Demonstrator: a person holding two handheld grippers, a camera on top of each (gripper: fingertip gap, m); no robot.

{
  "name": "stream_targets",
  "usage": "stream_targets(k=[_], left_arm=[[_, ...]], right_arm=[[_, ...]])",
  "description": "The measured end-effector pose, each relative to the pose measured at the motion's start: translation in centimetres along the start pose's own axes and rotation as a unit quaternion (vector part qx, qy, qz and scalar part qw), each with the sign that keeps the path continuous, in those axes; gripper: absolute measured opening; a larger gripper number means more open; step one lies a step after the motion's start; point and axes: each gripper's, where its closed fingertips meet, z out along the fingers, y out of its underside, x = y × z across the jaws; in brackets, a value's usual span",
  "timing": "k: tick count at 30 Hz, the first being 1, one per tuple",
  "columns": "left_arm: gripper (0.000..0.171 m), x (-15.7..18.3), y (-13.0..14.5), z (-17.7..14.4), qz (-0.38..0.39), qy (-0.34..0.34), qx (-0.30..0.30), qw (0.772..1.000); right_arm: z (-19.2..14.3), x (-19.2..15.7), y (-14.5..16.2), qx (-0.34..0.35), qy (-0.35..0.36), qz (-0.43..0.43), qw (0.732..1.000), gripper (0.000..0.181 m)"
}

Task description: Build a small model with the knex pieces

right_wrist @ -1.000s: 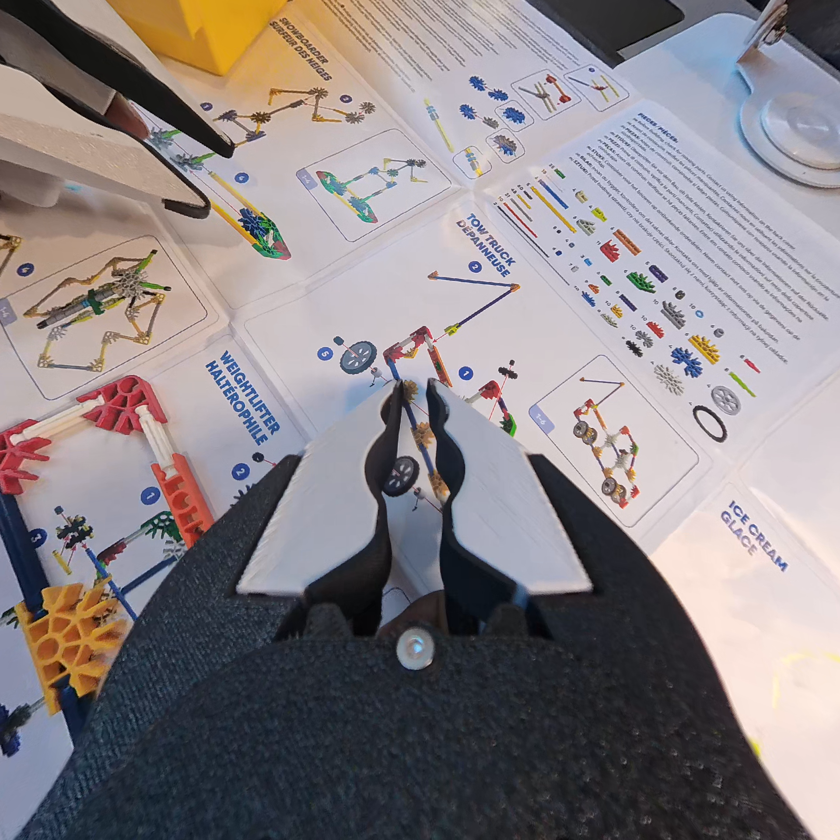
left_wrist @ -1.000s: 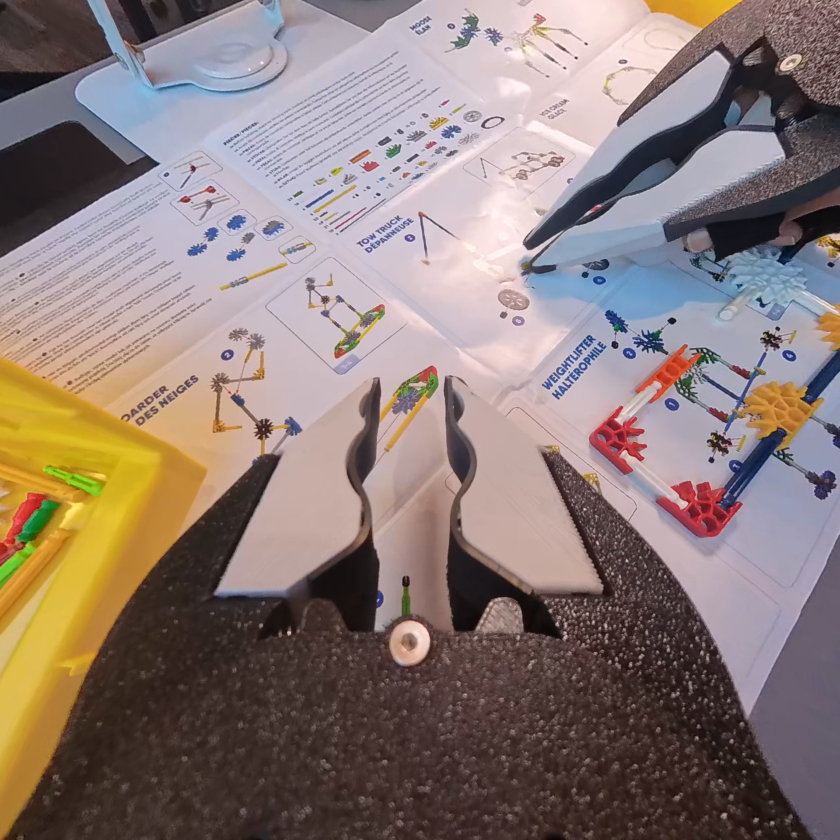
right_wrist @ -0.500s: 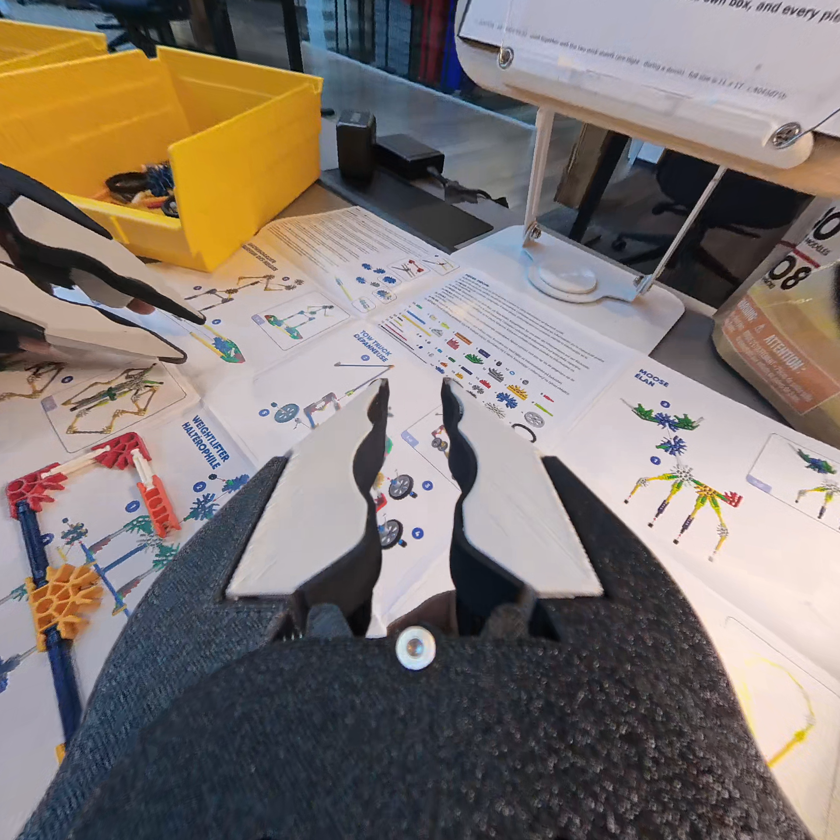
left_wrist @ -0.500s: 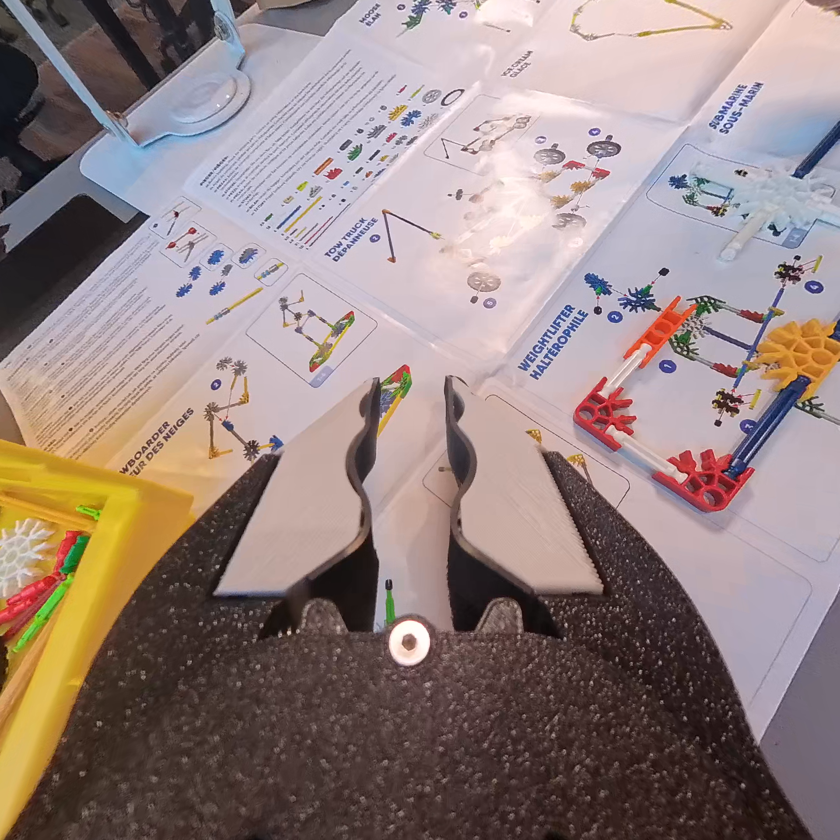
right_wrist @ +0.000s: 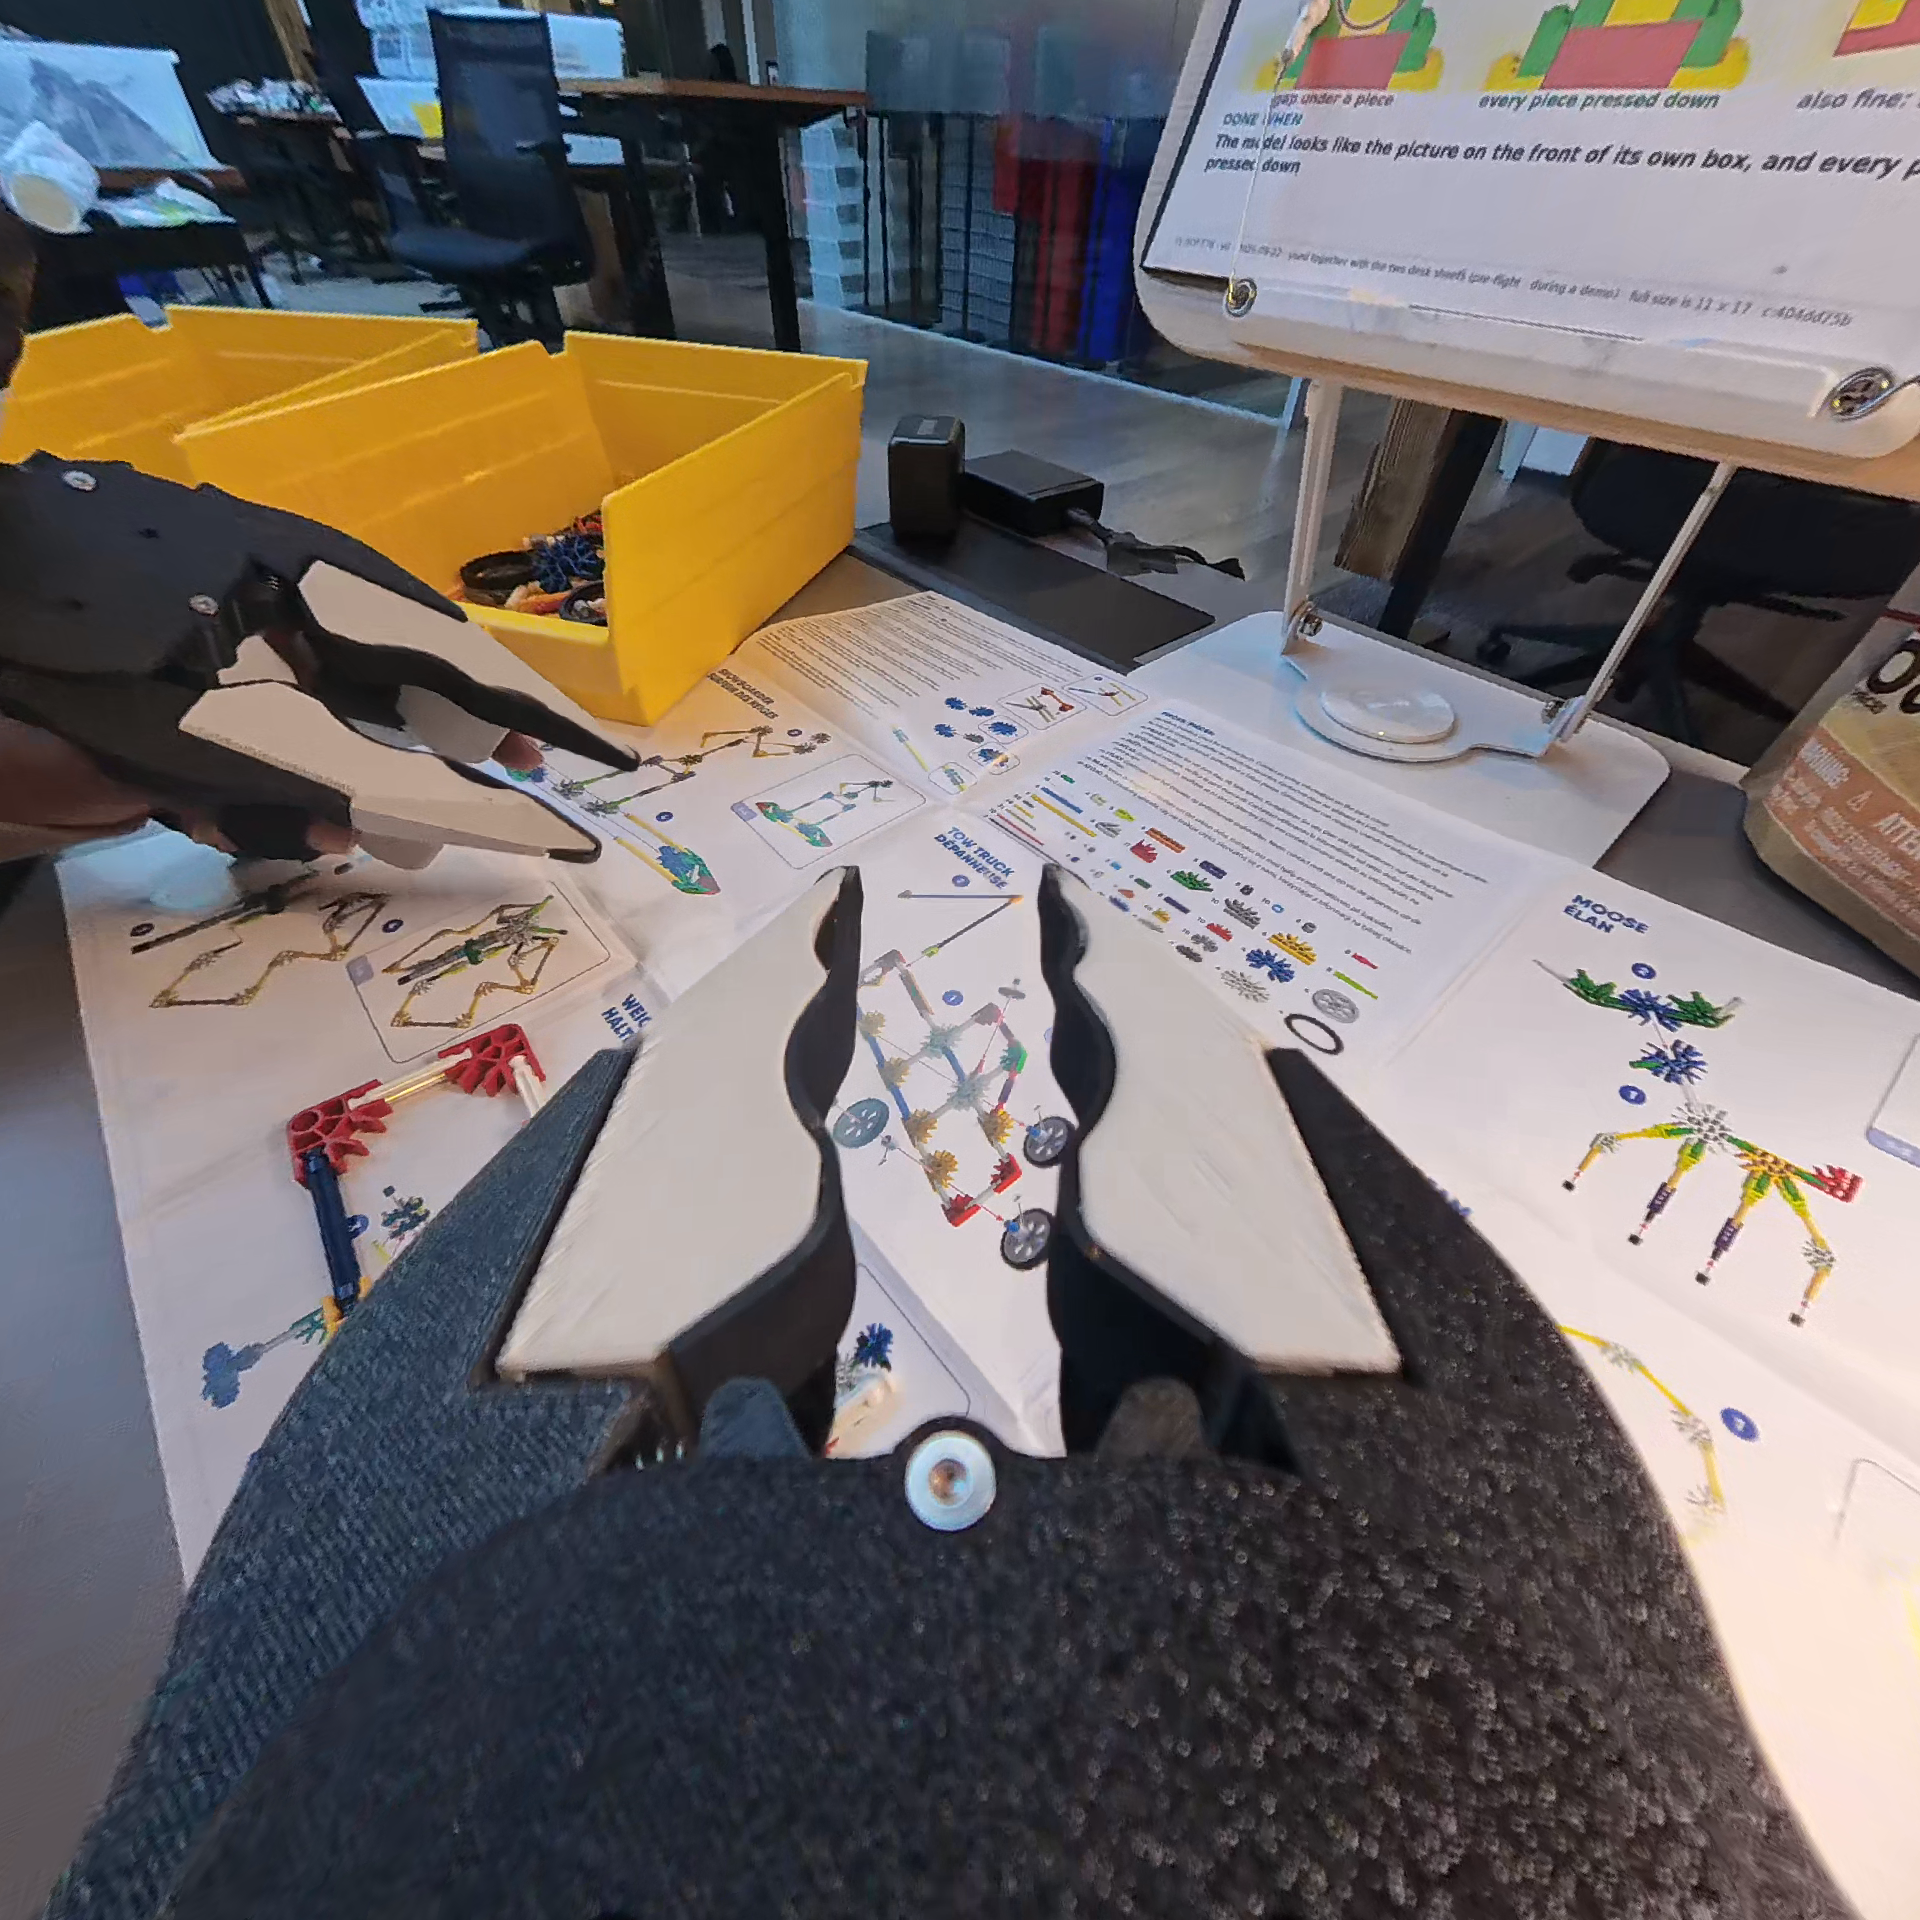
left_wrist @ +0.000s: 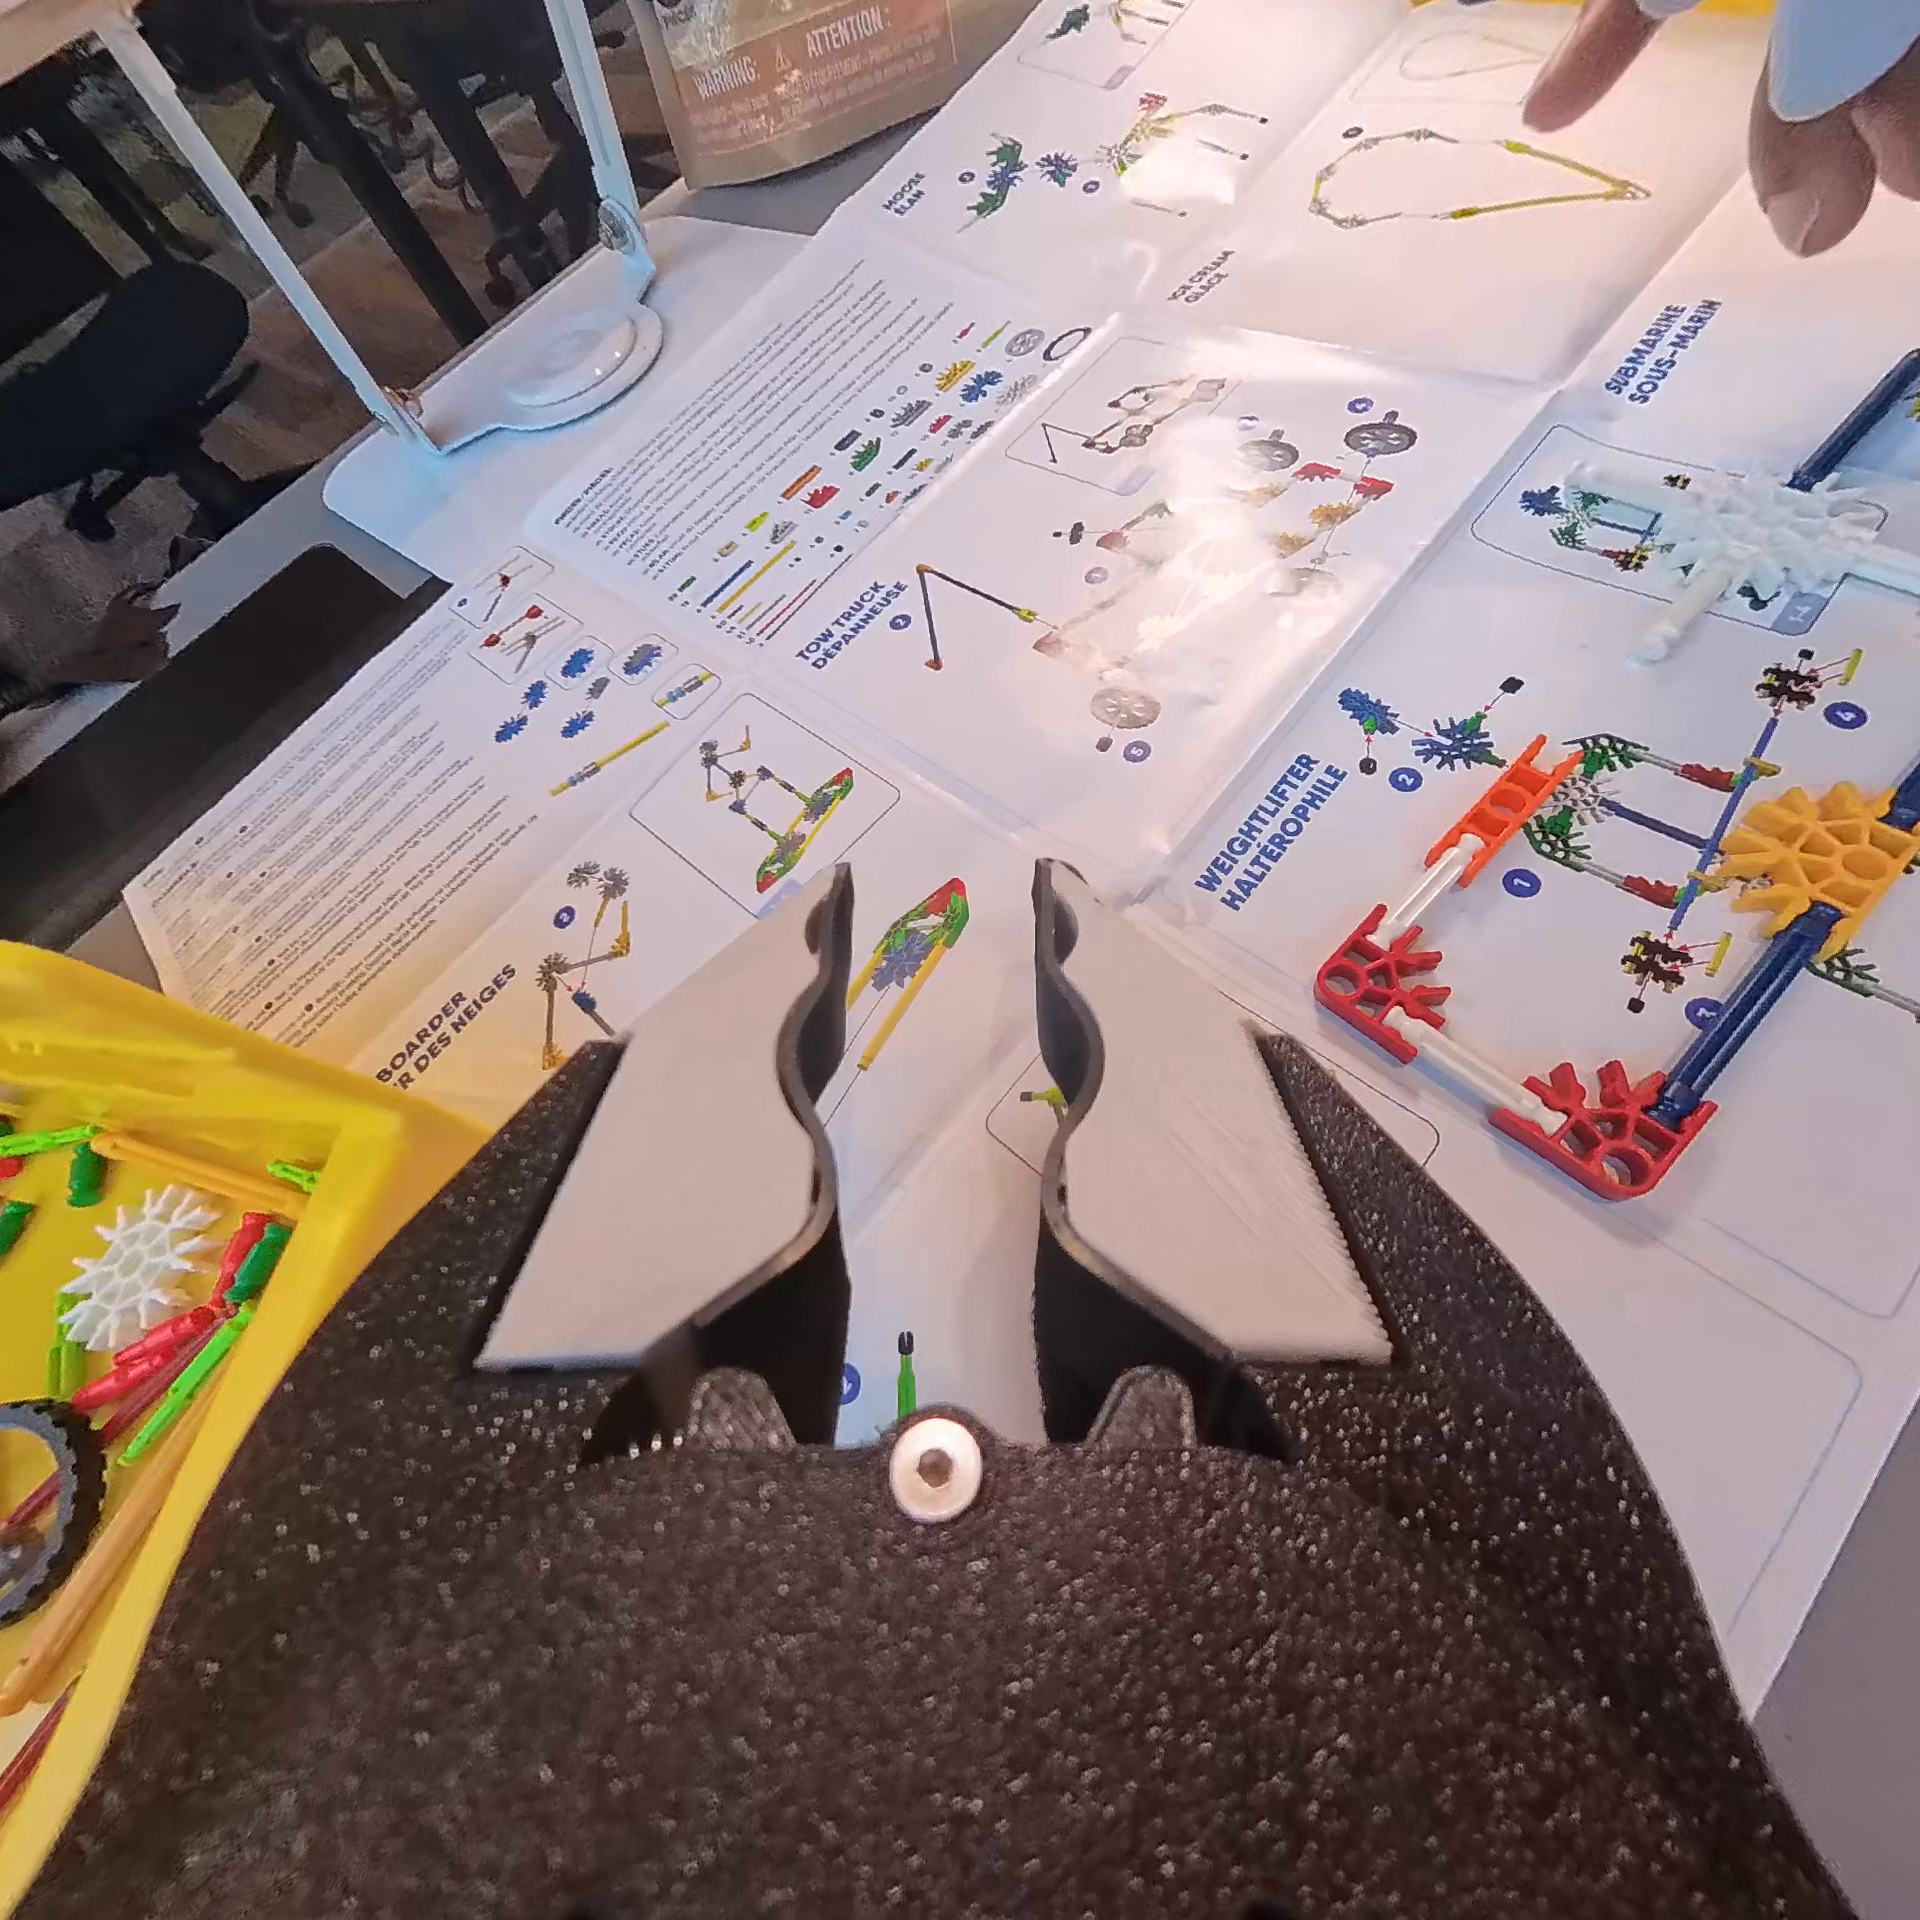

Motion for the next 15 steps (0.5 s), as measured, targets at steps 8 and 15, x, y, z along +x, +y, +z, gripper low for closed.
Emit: stream_targets(k=[8,15], left_arm=[[0.032,-1.7,-1.1,-0.8,-0.02,-0.036,0.034,0.999],[0.025,-11.9,-3.1,-5.9,-0.047,-0.194,0.067,0.977]], right_arm=[[-1.0,-0.1,2.0,-0.027,0.032,-0.062,0.997,0.024],[-1.1,-0.4,1.8,-0.025,0.021,-0.057,0.998,0.021]])
